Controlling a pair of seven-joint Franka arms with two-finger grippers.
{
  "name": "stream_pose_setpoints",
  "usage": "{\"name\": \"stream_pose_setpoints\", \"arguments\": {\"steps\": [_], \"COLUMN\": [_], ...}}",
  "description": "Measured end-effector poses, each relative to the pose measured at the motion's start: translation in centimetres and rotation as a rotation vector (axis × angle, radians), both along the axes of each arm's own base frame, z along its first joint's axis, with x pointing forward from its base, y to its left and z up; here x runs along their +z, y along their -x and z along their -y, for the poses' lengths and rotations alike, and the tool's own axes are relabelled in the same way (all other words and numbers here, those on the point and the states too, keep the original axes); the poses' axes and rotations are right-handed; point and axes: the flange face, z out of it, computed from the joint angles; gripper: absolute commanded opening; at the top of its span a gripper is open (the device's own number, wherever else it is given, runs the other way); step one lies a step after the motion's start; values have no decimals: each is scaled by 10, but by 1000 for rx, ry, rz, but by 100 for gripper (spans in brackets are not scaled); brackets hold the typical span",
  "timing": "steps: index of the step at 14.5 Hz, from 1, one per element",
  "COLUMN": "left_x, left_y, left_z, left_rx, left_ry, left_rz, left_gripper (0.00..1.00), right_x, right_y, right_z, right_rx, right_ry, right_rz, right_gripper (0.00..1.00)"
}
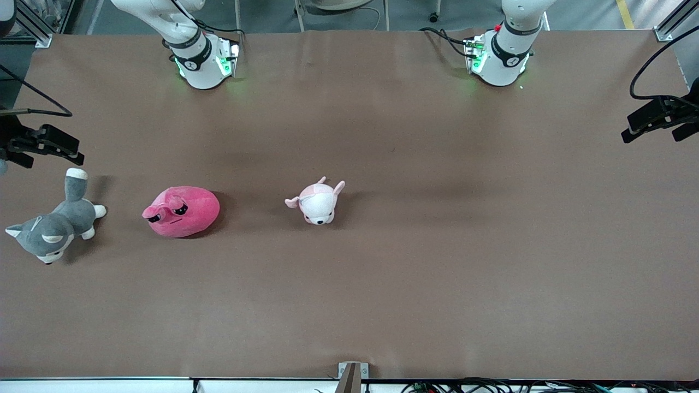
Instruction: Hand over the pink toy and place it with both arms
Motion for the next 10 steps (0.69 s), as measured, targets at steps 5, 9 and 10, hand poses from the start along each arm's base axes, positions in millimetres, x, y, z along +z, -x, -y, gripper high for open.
{"name": "stream_pose_setpoints", "arguments": {"steps": [5, 9, 10], "left_x": [0, 0, 0], "left_y": [0, 1, 1], "left_z": [8, 14, 15], "left_rx": [-13, -23, -25], "left_ry": [-3, -5, -5], "left_rz": [-7, -11, -11], "left_gripper": [100, 100, 100], "right_x": [-11, -5, -3], "right_y": [12, 19, 24], "right_z": [-3, -1, -1], "right_rx": [4, 1, 1], "right_ry": [-3, -3, -3], "right_rz": [-119, -105, -93], "right_gripper": [100, 100, 100]}}
